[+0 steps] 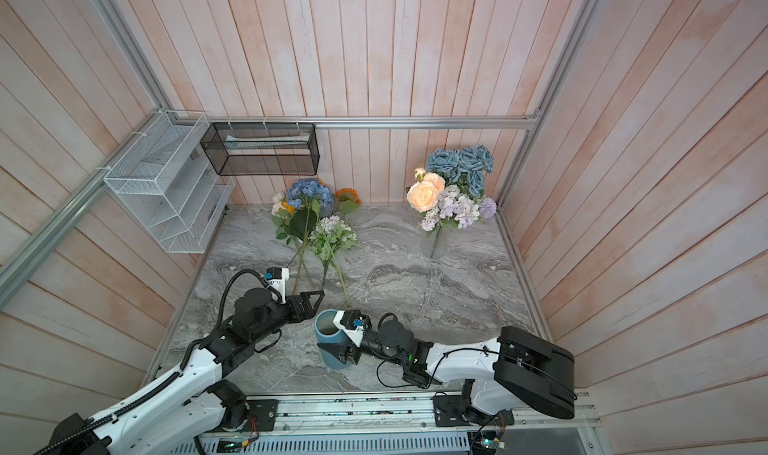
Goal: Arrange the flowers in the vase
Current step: 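Open and withdraw right gripper while left gripper moves toward the loose flowers, then push the teal vase away with right gripper while left gripper lowers to stems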
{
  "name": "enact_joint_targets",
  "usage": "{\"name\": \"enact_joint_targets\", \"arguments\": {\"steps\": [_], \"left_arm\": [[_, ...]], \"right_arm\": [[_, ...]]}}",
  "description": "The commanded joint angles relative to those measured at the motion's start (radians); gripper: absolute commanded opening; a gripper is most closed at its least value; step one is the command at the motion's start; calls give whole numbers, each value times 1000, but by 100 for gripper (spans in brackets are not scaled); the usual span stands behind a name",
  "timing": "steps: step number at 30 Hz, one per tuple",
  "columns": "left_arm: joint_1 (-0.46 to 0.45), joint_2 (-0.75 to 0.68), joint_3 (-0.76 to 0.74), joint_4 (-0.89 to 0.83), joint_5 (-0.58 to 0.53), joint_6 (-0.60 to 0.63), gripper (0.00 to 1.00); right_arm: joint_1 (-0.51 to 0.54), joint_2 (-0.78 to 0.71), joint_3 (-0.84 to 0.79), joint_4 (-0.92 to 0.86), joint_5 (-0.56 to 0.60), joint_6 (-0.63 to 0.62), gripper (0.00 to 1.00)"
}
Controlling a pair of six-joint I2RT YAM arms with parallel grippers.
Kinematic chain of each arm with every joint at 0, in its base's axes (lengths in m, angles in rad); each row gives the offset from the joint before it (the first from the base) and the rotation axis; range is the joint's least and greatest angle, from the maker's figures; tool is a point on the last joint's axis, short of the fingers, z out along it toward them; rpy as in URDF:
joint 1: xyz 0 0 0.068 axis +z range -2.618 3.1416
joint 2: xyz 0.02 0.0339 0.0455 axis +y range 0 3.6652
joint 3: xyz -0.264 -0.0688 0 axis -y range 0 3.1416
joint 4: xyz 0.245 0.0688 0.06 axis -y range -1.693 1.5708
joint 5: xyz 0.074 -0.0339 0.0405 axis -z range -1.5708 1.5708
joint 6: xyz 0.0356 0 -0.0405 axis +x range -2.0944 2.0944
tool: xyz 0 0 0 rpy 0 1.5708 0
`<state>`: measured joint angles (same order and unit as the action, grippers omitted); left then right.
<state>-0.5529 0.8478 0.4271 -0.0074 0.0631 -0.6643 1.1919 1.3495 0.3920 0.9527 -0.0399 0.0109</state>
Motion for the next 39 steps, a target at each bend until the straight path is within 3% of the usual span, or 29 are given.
{"name": "enact_joint_targets", "arguments": {"steps": [1,6,10,16,23,27,33,39], "left_arm": [[4,-42,-12,-5,-111,36,100],[85,-54,2,-2,-173,109,100],[175,-28,7,46,-146,137,100],[217,41,39,69,-166,186,100],[321,118,51,54,-91,199,97],[359,174,65,34,-75,223,91],[360,296,113,18,-63,277,88],[356,448,176,26,-38,290,87]], "right_arm": [[-12,-43,-19,84,71,-5,58],[-80,-116,-50,28,140,-52,58],[-219,-177,-79,4,123,-62,58],[-365,-177,-109,41,83,-84,59],[-393,-76,-83,110,58,-72,64],[-393,-44,-59,116,52,-66,82],[-393,-136,-12,-39,79,-80,98],[-393,-295,-30,-163,99,-47,98]]}}
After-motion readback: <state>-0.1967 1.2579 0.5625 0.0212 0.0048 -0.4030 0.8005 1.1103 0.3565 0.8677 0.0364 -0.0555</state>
